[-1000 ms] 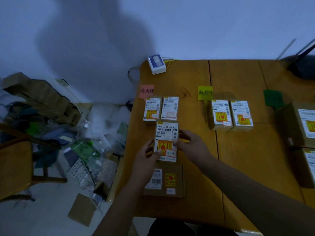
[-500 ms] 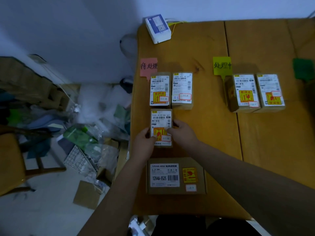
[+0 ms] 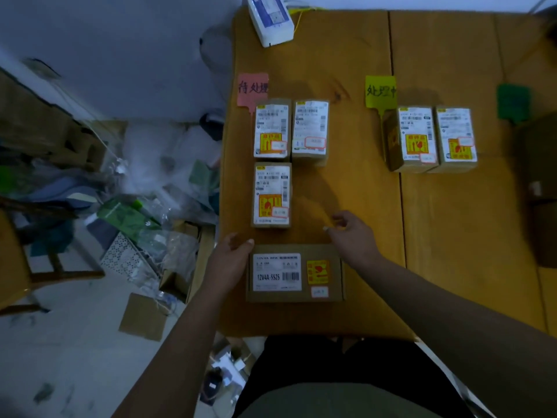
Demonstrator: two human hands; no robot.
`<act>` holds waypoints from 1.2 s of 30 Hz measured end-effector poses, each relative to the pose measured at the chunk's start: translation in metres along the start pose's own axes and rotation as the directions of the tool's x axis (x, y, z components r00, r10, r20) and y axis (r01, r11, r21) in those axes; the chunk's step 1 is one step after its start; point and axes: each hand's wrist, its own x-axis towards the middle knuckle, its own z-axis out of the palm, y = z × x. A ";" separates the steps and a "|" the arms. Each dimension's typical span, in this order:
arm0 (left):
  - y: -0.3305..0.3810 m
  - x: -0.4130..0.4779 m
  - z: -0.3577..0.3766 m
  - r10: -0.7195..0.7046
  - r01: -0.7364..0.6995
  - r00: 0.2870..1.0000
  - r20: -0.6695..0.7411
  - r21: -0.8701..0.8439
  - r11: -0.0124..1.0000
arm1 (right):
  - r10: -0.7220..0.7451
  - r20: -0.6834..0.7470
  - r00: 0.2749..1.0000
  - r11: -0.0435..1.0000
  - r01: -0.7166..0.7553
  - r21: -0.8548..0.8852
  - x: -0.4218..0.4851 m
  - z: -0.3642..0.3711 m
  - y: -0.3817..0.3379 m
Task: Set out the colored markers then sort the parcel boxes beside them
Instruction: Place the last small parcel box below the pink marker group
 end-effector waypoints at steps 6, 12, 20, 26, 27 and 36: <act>-0.021 -0.012 0.009 -0.073 0.078 0.990 0.121 -0.033 0.996 | 0.211 0.110 0.971 0.967 -0.224 0.125 -0.029 -0.009 0.046; -0.018 -0.044 0.047 -0.123 0.156 0.982 0.142 -0.250 0.956 | 0.136 0.082 0.987 0.927 -0.156 0.341 -0.052 -0.023 0.077; 0.059 -0.128 0.103 0.281 -0.264 0.960 -0.001 -0.350 0.899 | -0.146 -0.101 0.984 0.771 0.177 0.611 -0.072 -0.160 0.095; 0.131 -0.189 0.153 0.475 -0.477 0.873 -0.112 -0.401 0.782 | -0.279 -0.248 0.928 0.688 0.373 0.622 -0.086 -0.264 0.103; 0.139 -0.196 0.160 0.484 -0.493 0.865 -0.133 -0.413 0.766 | -0.290 -0.262 0.920 0.677 0.391 0.623 -0.088 -0.277 0.105; 0.180 -0.236 0.204 0.500 -0.553 0.832 -0.241 -0.442 0.707 | -0.319 -0.299 0.899 0.608 0.437 0.663 -0.098 -0.338 0.119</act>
